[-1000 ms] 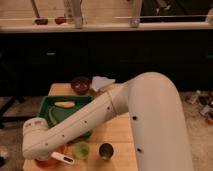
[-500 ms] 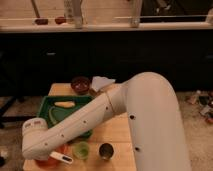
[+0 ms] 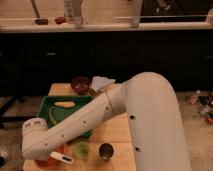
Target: Place brush in red bowl
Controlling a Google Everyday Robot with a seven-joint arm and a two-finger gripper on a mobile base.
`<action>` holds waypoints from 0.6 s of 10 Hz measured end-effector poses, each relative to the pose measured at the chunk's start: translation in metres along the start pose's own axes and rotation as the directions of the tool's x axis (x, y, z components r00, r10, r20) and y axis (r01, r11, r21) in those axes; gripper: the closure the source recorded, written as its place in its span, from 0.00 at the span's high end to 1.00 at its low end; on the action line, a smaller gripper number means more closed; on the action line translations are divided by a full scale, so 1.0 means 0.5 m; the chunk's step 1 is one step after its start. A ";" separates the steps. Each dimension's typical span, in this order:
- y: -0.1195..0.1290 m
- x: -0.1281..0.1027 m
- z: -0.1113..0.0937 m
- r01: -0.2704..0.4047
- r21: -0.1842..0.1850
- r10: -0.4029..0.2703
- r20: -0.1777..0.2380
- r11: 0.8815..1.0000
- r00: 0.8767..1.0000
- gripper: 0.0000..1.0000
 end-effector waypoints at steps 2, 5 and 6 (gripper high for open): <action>0.000 0.000 0.000 0.000 0.000 0.000 0.000 1.000 1.000 0.66; 0.000 0.001 0.001 -0.001 0.000 0.001 -0.001 1.000 1.000 0.80; 0.000 0.001 0.001 -0.001 0.000 0.001 -0.001 1.000 1.000 0.80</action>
